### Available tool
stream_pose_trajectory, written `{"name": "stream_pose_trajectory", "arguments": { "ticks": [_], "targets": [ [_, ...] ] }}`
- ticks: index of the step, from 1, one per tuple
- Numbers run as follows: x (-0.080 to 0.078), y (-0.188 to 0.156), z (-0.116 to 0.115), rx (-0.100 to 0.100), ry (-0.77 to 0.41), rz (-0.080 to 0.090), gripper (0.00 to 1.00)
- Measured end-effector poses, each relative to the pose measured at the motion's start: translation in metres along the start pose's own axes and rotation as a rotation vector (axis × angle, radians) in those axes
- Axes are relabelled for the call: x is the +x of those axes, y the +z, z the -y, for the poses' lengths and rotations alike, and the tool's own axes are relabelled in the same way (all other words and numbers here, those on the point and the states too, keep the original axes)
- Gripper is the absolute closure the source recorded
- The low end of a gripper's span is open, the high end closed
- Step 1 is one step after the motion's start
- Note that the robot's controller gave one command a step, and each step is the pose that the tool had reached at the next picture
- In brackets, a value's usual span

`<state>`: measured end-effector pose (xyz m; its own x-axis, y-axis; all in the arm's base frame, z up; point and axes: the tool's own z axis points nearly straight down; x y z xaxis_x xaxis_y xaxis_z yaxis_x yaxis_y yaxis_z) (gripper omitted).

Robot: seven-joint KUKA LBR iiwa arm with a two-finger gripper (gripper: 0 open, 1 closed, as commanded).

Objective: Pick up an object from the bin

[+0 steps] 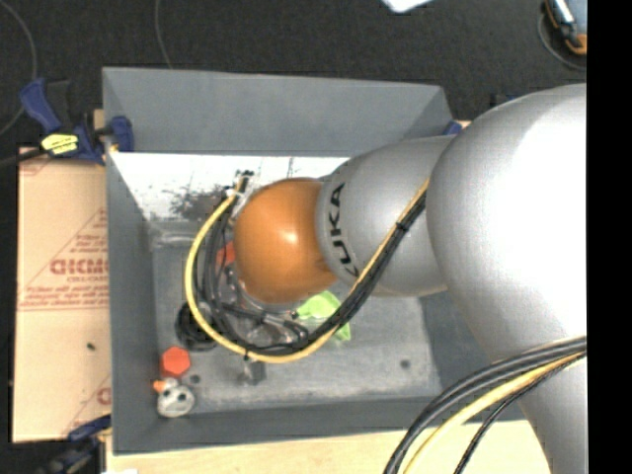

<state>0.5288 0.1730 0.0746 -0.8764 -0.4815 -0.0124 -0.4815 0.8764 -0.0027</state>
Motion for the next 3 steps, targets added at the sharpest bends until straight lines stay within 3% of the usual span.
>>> {"name": "stream_pose_trajectory", "arguments": {
  "ticks": [1, 2, 3],
  "targets": [
    [-0.029, 0.003, -0.034, 0.003, -0.078, 0.005, 0.0],
    [-0.07, 0.0, -0.025, 0.004, -0.128, 0.013, 1.0],
    [-0.07, 0.0, -0.026, 0.003, -0.127, 0.012, 1.0]
  ]
}}
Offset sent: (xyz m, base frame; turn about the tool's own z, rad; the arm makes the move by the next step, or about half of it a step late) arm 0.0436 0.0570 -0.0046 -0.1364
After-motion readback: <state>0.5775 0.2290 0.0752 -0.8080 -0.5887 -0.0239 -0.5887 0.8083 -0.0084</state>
